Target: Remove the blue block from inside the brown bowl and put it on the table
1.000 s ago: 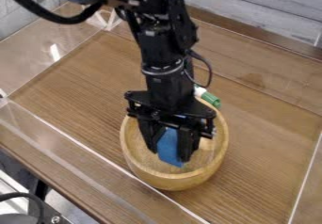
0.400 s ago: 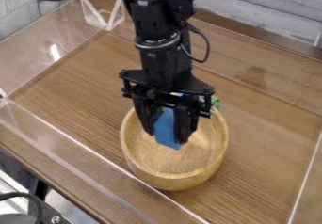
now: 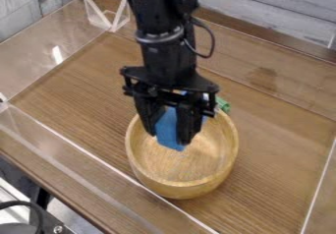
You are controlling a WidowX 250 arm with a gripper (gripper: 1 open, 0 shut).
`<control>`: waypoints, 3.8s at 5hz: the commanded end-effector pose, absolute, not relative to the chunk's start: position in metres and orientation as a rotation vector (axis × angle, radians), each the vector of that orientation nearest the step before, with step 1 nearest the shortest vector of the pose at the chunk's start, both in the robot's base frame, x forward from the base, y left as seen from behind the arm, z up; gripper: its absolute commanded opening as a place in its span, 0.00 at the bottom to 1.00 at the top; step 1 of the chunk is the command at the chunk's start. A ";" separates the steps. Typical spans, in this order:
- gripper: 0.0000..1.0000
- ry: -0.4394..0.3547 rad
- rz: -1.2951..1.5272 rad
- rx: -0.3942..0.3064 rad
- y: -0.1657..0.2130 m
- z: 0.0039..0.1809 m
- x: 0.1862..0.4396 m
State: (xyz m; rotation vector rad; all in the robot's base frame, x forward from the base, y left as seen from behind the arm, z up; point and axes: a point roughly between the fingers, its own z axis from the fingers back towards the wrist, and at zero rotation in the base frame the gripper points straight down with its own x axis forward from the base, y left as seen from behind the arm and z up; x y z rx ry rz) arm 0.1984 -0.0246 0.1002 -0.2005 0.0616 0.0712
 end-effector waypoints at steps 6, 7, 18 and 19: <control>0.00 -0.037 0.038 -0.129 0.017 0.131 0.212; 0.00 -0.038 0.050 -0.118 0.023 0.131 0.212; 0.00 -0.075 0.093 -0.021 0.062 0.103 0.230; 0.00 -0.074 0.089 -0.008 0.071 0.100 0.230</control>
